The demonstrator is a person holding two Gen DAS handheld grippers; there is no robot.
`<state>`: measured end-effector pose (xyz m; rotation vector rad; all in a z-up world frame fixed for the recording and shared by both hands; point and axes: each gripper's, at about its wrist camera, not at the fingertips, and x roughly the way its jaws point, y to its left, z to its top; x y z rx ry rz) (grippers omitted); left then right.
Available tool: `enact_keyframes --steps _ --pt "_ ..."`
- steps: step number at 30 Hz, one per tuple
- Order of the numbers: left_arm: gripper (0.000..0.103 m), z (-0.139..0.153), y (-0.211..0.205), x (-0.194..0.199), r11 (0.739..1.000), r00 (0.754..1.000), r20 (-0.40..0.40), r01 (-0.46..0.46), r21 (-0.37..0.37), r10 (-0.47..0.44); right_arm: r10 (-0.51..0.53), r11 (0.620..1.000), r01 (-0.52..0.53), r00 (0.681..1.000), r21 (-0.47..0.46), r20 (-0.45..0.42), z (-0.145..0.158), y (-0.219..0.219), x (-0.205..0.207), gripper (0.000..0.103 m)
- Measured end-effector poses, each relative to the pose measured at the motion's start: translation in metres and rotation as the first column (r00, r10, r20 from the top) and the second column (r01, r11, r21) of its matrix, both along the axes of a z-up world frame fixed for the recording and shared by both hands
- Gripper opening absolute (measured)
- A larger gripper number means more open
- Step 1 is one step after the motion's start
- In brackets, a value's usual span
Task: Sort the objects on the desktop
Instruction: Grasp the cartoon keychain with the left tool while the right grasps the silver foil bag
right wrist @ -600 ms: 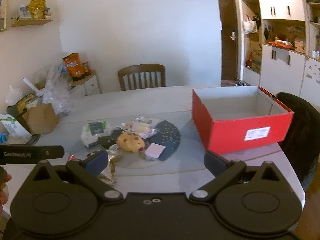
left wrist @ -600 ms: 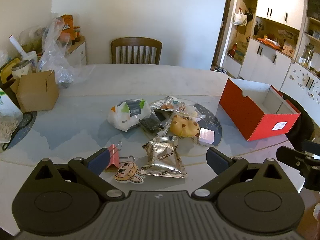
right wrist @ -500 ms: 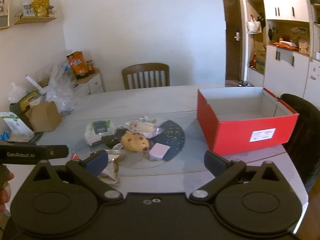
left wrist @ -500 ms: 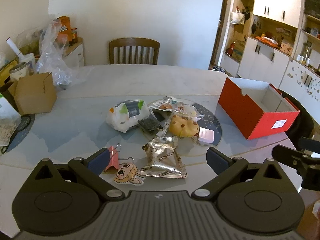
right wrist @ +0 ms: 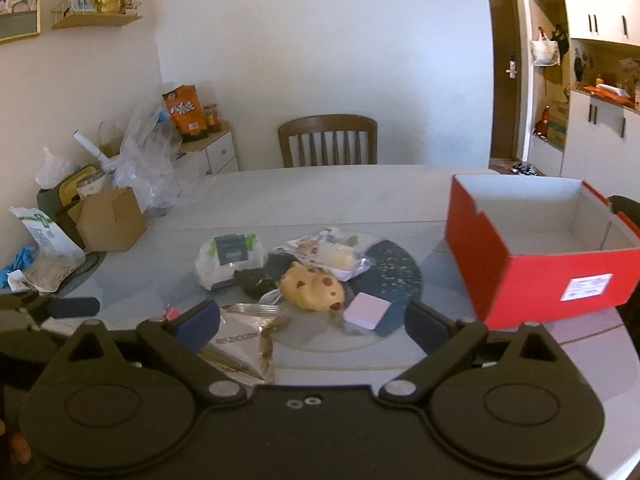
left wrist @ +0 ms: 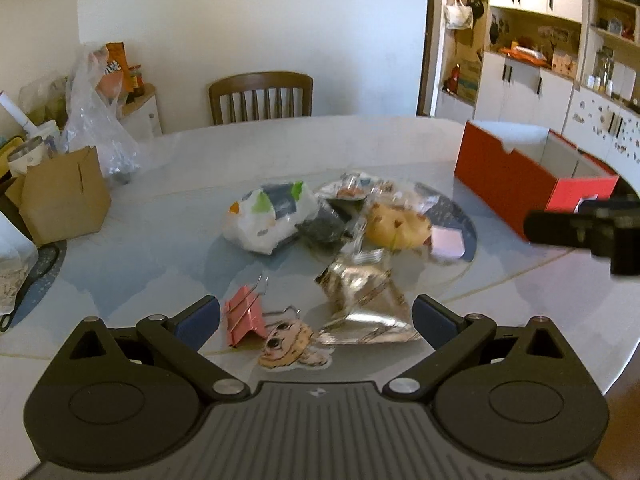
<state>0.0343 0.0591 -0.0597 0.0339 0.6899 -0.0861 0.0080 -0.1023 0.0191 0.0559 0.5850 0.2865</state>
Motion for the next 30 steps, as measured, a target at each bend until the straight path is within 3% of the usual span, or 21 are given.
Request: enact_keyframes --steps 13,22,25,30 --pt "0.098 -0.055 0.016 0.020 0.994 0.992 -0.060 0.112 0.009 -0.112 0.003 1.000 -0.006 0.993 -0.027 -0.115 -0.044 0.050 0.044 0.091" --pt "0.088 -0.067 0.032 0.030 0.985 0.983 -0.075 0.168 -0.041 -0.170 0.009 1.000 -0.012 0.985 -0.020 -0.171 -0.064 0.084 0.071 0.091" --pt "0.080 -0.069 0.039 0.033 0.982 0.980 -0.082 0.177 -0.069 -0.182 0.017 1.000 -0.022 0.981 -0.019 -0.194 -0.071 0.093 0.077 0.085" --pt "0.078 -0.072 0.046 0.038 0.976 0.976 -0.091 0.187 -0.109 -0.197 0.012 1.000 -0.016 0.972 -0.014 -0.234 -0.081 0.101 0.086 0.084"
